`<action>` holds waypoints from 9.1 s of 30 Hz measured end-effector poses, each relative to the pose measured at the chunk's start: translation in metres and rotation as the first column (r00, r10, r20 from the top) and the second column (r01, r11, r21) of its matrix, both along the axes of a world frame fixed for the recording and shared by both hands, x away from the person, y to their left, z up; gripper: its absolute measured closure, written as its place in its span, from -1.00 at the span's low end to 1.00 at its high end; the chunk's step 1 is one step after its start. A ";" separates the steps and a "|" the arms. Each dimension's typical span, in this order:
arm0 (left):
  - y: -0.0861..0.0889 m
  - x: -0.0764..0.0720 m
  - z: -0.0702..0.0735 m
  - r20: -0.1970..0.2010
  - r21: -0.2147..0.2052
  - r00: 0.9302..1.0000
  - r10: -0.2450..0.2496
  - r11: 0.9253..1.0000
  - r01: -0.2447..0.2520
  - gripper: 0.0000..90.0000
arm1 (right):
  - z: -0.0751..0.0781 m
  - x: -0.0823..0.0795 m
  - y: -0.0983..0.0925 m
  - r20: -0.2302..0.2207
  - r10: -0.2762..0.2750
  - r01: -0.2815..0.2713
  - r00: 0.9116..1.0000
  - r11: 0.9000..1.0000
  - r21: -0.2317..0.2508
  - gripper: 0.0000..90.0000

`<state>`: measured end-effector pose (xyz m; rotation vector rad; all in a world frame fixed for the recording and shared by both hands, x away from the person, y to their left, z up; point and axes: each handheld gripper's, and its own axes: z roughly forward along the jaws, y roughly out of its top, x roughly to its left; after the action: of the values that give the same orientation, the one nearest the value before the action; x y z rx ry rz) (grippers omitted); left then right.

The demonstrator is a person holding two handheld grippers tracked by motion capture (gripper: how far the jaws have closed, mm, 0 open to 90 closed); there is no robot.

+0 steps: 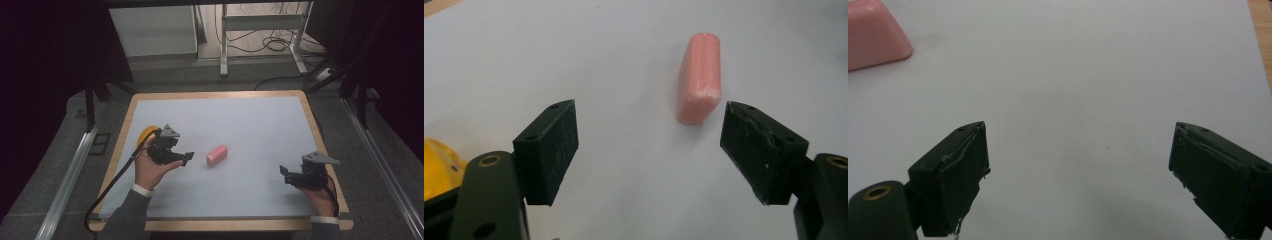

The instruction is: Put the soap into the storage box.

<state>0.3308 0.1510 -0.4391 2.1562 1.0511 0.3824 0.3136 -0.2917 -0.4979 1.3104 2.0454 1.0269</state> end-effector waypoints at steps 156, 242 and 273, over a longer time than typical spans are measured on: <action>-0.022 0.040 -0.015 -0.092 0.061 0.996 0.018 0.998 -0.013 0.35 | -0.010 0.005 0.002 -0.035 -0.013 0.012 0.999 0.999 -0.048 -0.81; 0.091 0.038 -0.011 -0.090 0.015 0.964 0.251 0.968 -0.250 0.35 | -0.009 0.004 0.003 -0.033 -0.016 0.014 0.999 0.999 -0.050 -0.81; 0.115 0.055 -0.026 -0.125 0.036 0.934 0.335 0.942 -0.333 0.35 | -0.010 0.005 0.001 -0.036 -0.019 0.018 0.999 0.998 -0.055 -0.81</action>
<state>0.3861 0.2656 -0.4648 2.0347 1.5019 0.4098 0.3184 -0.2902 -0.5082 1.3270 2.0694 0.9393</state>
